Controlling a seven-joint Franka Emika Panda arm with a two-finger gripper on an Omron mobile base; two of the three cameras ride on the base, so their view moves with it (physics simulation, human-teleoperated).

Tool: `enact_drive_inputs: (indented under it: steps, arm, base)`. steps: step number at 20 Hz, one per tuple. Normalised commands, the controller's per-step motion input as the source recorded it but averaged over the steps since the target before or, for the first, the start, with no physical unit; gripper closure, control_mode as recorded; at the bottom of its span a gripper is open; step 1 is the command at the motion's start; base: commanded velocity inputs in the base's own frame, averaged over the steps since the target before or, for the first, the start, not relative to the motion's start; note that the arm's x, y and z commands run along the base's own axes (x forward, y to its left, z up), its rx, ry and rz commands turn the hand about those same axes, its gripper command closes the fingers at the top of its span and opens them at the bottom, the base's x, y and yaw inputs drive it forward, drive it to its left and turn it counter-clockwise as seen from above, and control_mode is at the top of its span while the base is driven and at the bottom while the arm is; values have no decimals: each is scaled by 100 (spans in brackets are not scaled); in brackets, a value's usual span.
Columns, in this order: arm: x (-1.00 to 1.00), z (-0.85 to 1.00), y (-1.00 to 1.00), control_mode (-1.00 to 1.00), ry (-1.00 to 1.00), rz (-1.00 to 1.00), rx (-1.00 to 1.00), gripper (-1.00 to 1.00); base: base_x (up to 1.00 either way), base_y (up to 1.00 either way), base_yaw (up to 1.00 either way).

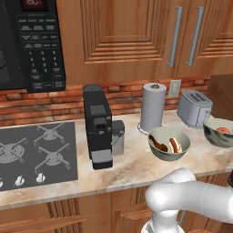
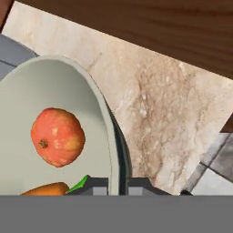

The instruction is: Place the bowl containing the squash and carrot in the microwave. Close the microwave door and press the start button to microwave the meal.

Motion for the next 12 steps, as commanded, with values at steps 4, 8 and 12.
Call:
enact_drive_inputs:
  steps: [4,8,12]
  arm:
    - [-64,48,62,-100,-29,2,-9,100]
    - [-61,54,88,-100,-37,4,-10,100]
    - [-43,65,100,-100,-25,5,-18,100]
  base:
    - [0,0,0]
    - [0,0,0]
    - [0,0,0]
